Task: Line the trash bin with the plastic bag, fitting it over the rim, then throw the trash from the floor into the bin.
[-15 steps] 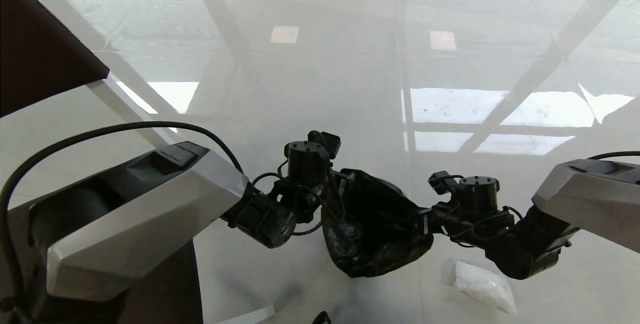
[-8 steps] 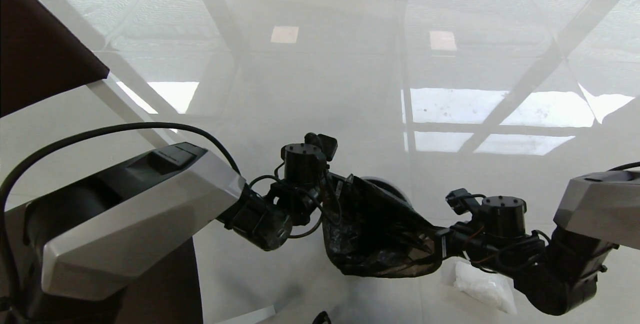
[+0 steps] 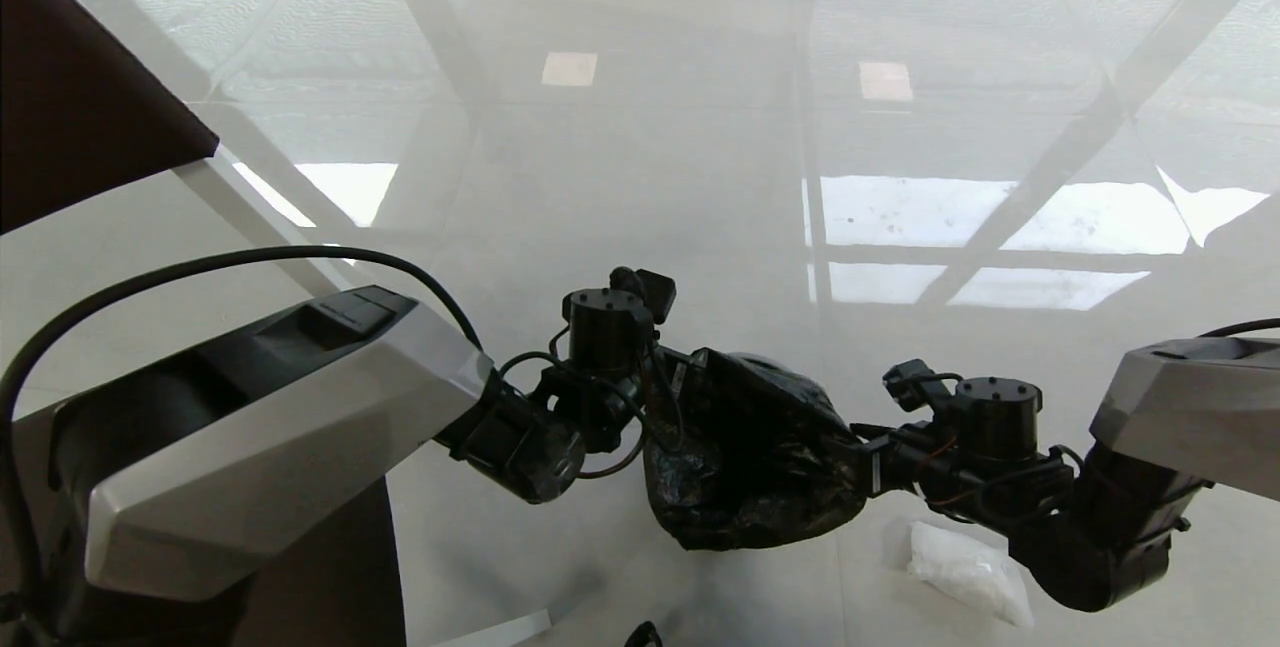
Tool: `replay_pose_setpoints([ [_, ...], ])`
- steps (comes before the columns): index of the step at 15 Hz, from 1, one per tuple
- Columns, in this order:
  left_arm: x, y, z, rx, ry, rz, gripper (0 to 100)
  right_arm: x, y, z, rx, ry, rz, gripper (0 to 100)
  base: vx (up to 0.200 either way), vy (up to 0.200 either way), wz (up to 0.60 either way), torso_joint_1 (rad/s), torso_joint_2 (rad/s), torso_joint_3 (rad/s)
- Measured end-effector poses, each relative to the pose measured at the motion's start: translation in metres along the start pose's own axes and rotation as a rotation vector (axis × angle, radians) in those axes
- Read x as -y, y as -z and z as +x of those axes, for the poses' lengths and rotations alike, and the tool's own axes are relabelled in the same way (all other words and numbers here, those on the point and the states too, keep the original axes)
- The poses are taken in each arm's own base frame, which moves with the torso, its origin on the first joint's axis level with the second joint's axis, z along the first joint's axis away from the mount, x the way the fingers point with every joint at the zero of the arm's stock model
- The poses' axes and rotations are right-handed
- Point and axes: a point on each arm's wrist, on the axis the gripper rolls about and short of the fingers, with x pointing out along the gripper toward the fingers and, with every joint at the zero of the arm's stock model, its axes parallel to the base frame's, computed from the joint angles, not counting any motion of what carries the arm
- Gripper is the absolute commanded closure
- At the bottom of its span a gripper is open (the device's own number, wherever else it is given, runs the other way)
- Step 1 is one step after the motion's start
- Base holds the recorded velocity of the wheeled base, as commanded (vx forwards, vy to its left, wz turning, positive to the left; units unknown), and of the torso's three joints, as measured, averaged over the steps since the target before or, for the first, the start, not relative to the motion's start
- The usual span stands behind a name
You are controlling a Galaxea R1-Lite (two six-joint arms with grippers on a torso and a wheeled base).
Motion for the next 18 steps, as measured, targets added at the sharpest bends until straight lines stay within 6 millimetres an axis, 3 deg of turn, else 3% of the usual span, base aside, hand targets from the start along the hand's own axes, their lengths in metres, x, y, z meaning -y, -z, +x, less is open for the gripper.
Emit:
replay_pose_setpoints([
  [6, 0.001, 0.002, 0.000, -0.005, 0.003, 0.001, 0, 0.022, -0.004, 0.017, 0.039, 0.041, -0.009, 0, 0.000, 0.000, 0.00, 0.000, 0.00, 0.000],
  [12, 0.001, 0.004, -0.001, -0.013, 0.005, 0.004, 0, 0.003, -0.032, 0.043, 0.054, -0.015, -0.032, 0, 0.000, 0.000, 0.00, 0.000, 0.00, 0.000],
  [17, 0.001, 0.006, -0.003, -0.004, 0.003, 0.001, 0, 0.005, -0.027, 0.074, 0.047, -0.021, -0.047, 0, 0.000, 0.000, 0.00, 0.000, 0.00, 0.000],
  [18, 0.001, 0.006, -0.003, -0.005, 0.003, 0.001, 0, 0.007, -0.025, 0.079, 0.031, -0.020, -0.052, 100, 0.000, 0.000, 0.00, 0.000, 0.00, 0.000],
])
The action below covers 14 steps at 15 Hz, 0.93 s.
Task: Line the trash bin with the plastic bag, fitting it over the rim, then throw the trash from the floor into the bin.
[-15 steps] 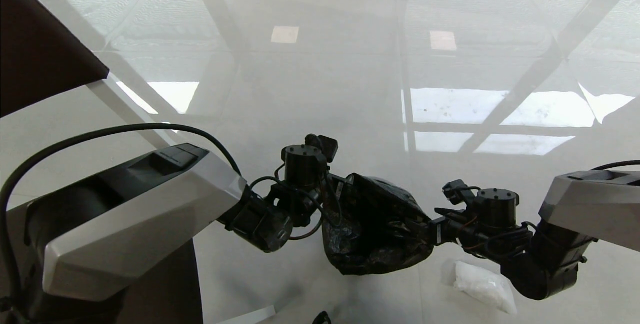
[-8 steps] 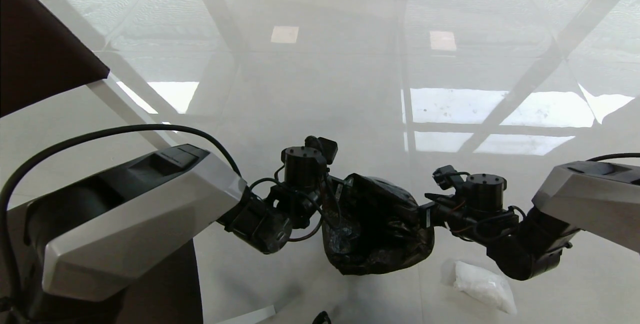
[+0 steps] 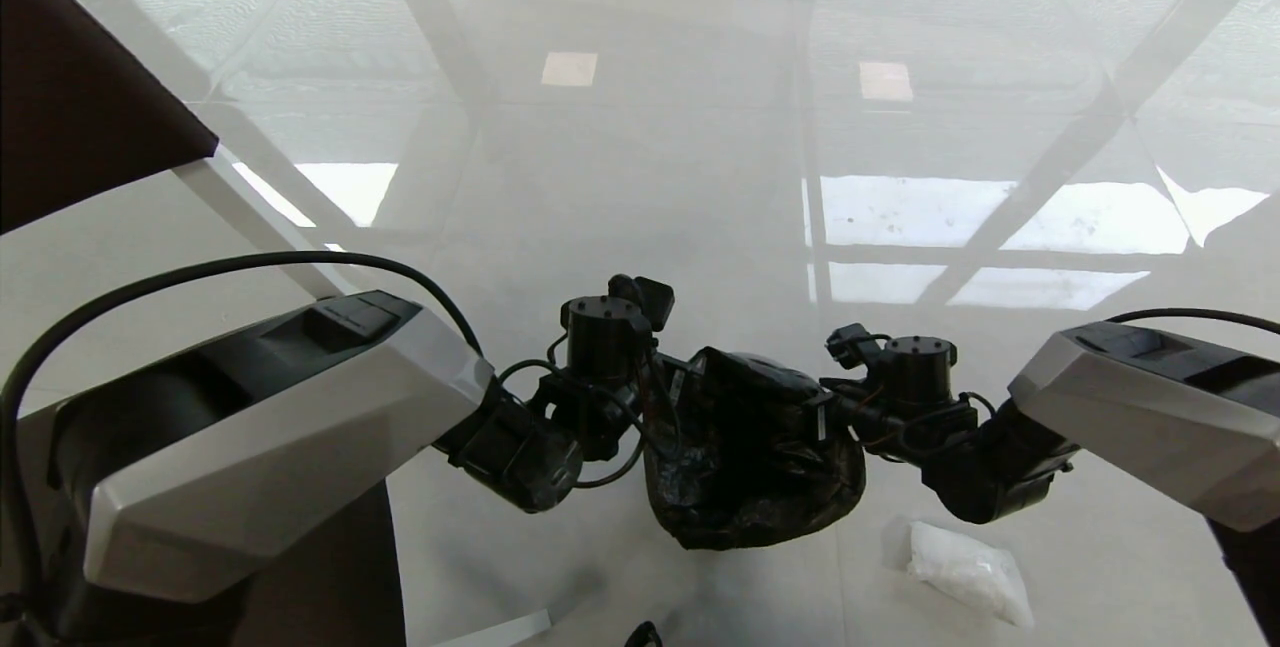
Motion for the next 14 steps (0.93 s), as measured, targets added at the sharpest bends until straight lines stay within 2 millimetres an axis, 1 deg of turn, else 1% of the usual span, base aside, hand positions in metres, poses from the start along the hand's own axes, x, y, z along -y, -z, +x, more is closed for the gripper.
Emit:
replay_pose_setpoints([
  [2, 0.000, 0.001, 0.000, -0.001, 0.000, 0.000, 0, 0.002, 0.007, 0.006, -0.021, 0.003, -0.006, 100, 0.000, 0.000, 0.00, 0.000, 0.00, 0.000],
  [3, 0.000, 0.001, 0.000, -0.002, 0.000, 0.000, 0, 0.004, 0.012, 0.006, -0.036, 0.009, -0.002, 100, 0.000, 0.000, 0.00, 0.000, 0.00, 0.000],
  [5, 0.000, 0.001, 0.000, -0.001, 0.000, 0.001, 0, 0.009, 0.022, -0.002, -0.066, 0.046, 0.004, 100, 0.000, 0.000, 0.00, 0.000, 0.00, 0.000],
  [7, 0.000, 0.001, 0.000, -0.001, 0.000, 0.000, 0, 0.008, 0.032, -0.016, -0.089, 0.063, 0.012, 100, 0.000, 0.000, 0.00, 0.000, 0.00, 0.000],
  [9, -0.001, 0.001, 0.000, 0.000, -0.002, -0.001, 0, 0.004, 0.041, -0.035, -0.099, 0.066, 0.015, 100, 0.000, 0.000, 0.00, 0.000, 0.00, 0.000],
  [12, -0.001, -0.001, 0.000, 0.025, -0.005, -0.007, 0, -0.015, 0.045, -0.058, -0.057, 0.038, -0.003, 100, 0.000, 0.000, 0.00, 0.000, 0.00, 0.000],
  [13, -0.001, 0.000, -0.001, 0.026, -0.006, -0.007, 0, -0.017, 0.045, -0.059, -0.058, 0.044, -0.002, 0, 0.000, 0.000, 0.00, 0.000, 0.00, 0.000],
  [14, -0.001, 0.001, -0.001, 0.023, -0.004, -0.006, 0, -0.017, 0.044, -0.060, -0.056, 0.058, 0.001, 0, 0.000, 0.000, 0.00, 0.000, 0.00, 0.000],
])
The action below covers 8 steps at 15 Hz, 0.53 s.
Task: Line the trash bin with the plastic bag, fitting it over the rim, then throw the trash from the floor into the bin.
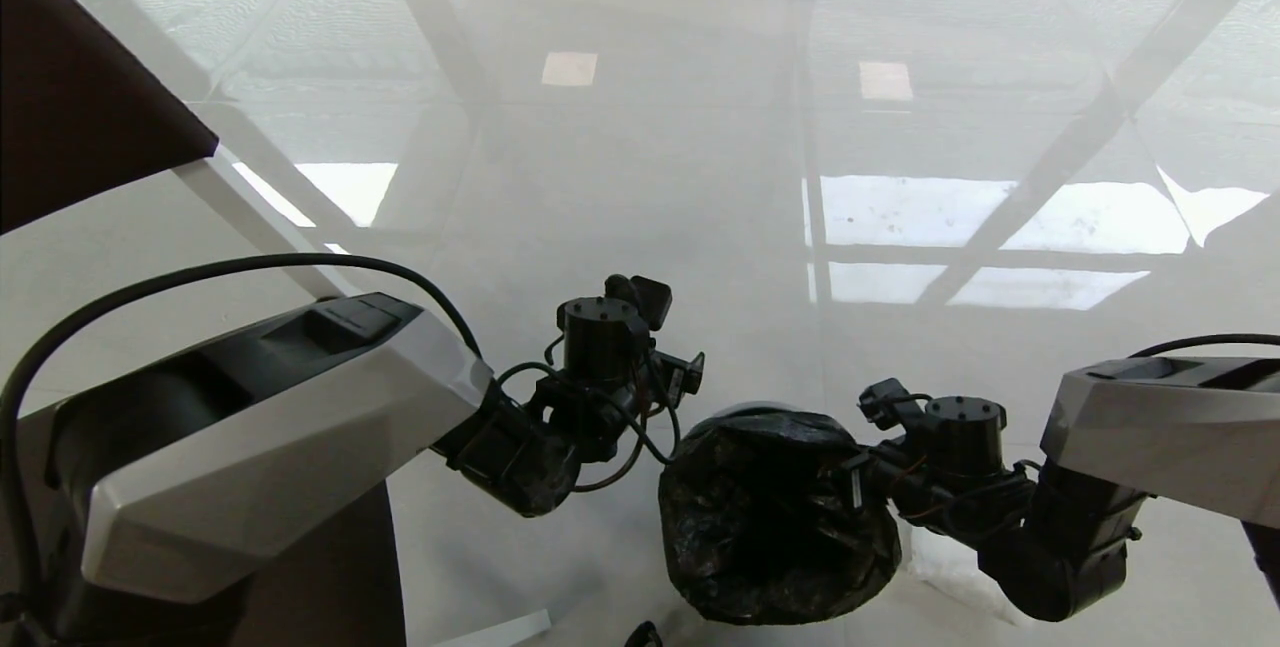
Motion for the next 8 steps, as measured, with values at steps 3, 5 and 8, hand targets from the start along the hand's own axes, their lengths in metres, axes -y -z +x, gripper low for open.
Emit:
replay_pose_setpoints([
  [3, 0.000, 0.001, -0.001, -0.004, 0.000, 0.001, 0, 0.010, -0.006, 0.011, 0.038, 0.029, 0.034, 0, 0.000, 0.000, 0.00, 0.000, 0.00, 0.000],
  [5, 0.000, 0.001, -0.001, -0.003, 0.001, 0.001, 0, 0.020, -0.008, 0.019, 0.059, 0.050, 0.056, 0, 0.000, 0.000, 0.00, 0.000, 0.00, 0.000],
  [8, 0.000, 0.002, 0.000, -0.004, 0.001, 0.001, 0, 0.031, -0.010, 0.020, 0.070, 0.075, 0.064, 0, 0.000, 0.000, 0.00, 0.000, 0.00, 0.000],
])
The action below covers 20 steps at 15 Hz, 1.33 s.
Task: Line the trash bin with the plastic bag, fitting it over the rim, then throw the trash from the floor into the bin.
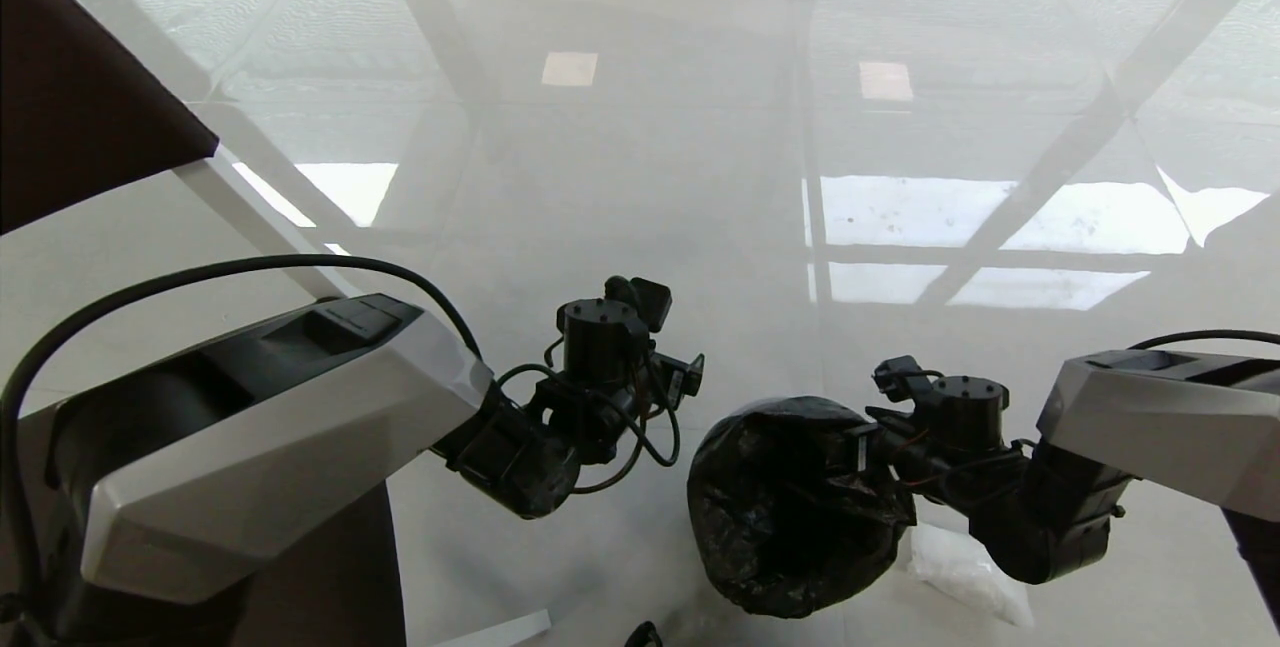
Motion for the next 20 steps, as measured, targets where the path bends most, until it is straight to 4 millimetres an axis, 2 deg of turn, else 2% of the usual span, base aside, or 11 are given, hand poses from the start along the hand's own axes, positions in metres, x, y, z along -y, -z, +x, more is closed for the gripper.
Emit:
replay_pose_setpoints([
  [4, 0.000, 0.000, 0.000, 0.000, 0.000, 0.001, 0, -0.006, -0.012, -0.009, 0.020, -0.013, -0.006, 0, 0.000, 0.000, 0.00, 0.000, 0.00, 0.000],
  [5, 0.000, 0.000, 0.000, 0.000, 0.000, 0.000, 0, -0.010, -0.015, -0.010, 0.028, -0.022, -0.010, 100, 0.000, 0.000, 0.00, 0.000, 0.00, 0.000],
  [9, 0.000, 0.000, 0.000, 0.000, 0.000, 0.000, 0, -0.015, -0.022, -0.008, 0.034, -0.033, -0.014, 100, 0.000, 0.000, 0.00, 0.000, 0.00, 0.000],
  [12, 0.000, 0.000, 0.000, -0.001, 0.001, 0.000, 0, -0.007, -0.030, 0.000, 0.041, -0.016, -0.010, 100, 0.000, 0.000, 0.00, 0.000, 0.00, 0.000],
  [16, 0.001, 0.001, 0.000, -0.002, 0.001, 0.001, 0, 0.004, -0.040, 0.022, 0.040, 0.002, -0.004, 100, 0.000, 0.000, 0.00, 0.000, 0.00, 0.000],
  [20, 0.001, 0.002, 0.000, -0.005, 0.002, 0.002, 0, 0.007, -0.029, 0.043, 0.017, -0.001, -0.001, 100, 0.000, 0.000, 0.00, 0.000, 0.00, 0.000],
])
